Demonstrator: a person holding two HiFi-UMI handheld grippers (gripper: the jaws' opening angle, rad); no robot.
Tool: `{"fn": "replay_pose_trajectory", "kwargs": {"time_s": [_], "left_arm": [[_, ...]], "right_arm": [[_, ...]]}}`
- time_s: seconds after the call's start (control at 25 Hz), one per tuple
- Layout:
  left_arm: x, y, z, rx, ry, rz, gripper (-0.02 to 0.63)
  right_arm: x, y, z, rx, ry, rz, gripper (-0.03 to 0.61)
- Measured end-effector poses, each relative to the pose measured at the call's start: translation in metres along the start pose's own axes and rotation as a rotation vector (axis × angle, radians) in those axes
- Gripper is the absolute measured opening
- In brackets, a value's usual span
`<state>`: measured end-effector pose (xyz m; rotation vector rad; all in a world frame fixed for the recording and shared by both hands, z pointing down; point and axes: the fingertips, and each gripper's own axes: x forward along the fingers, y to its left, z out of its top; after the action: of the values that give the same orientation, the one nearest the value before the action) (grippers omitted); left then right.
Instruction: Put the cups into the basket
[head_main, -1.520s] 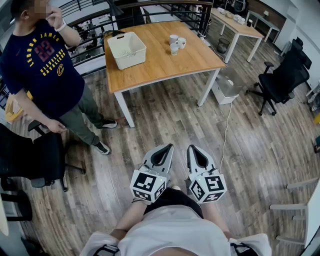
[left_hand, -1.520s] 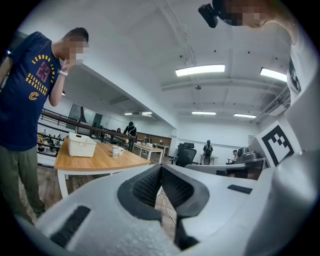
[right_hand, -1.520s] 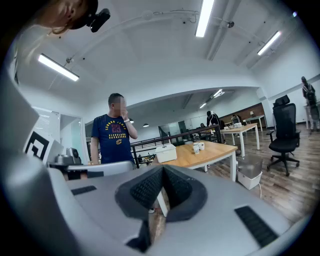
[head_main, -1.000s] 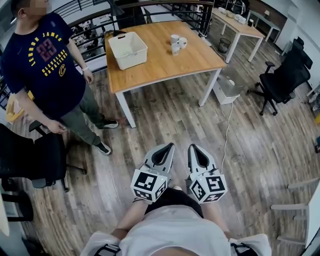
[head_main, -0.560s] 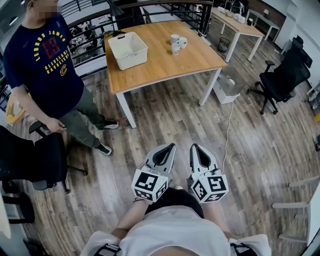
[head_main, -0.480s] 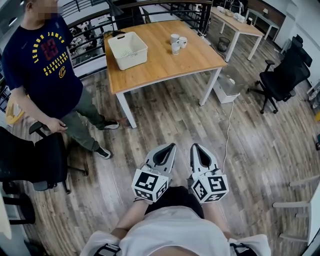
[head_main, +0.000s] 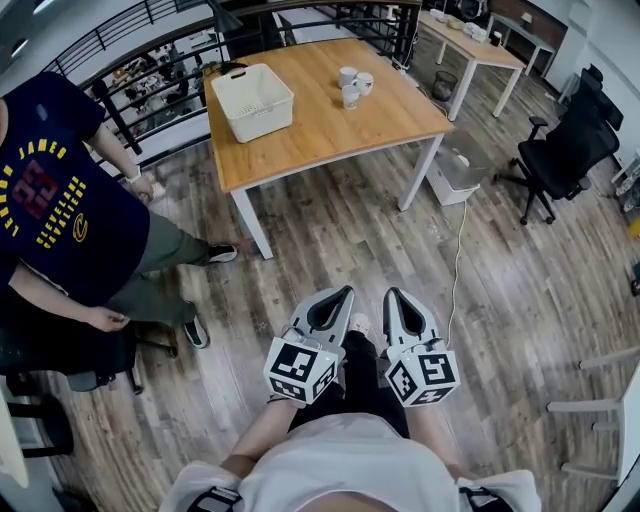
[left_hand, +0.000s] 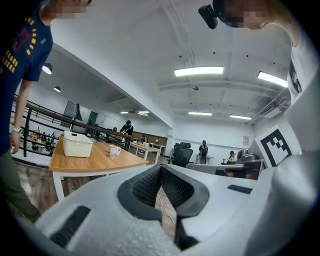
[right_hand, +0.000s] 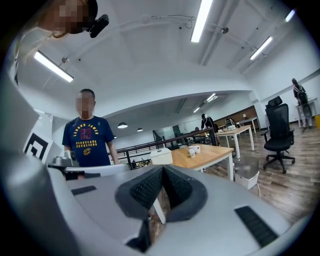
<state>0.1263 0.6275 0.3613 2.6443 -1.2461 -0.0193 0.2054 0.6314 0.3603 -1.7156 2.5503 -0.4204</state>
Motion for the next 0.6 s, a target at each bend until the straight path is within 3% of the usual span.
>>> {"fn": "replay_pose_trajectory", "kwargs": {"time_s": [0.6], "left_arm": [[0.093,0.063,0.016,-0.008,0.013,0.019,0.009]], "right_arm": [[0.107,-0.049,0.02,0.009,0.022,0.018,0.011]]}}
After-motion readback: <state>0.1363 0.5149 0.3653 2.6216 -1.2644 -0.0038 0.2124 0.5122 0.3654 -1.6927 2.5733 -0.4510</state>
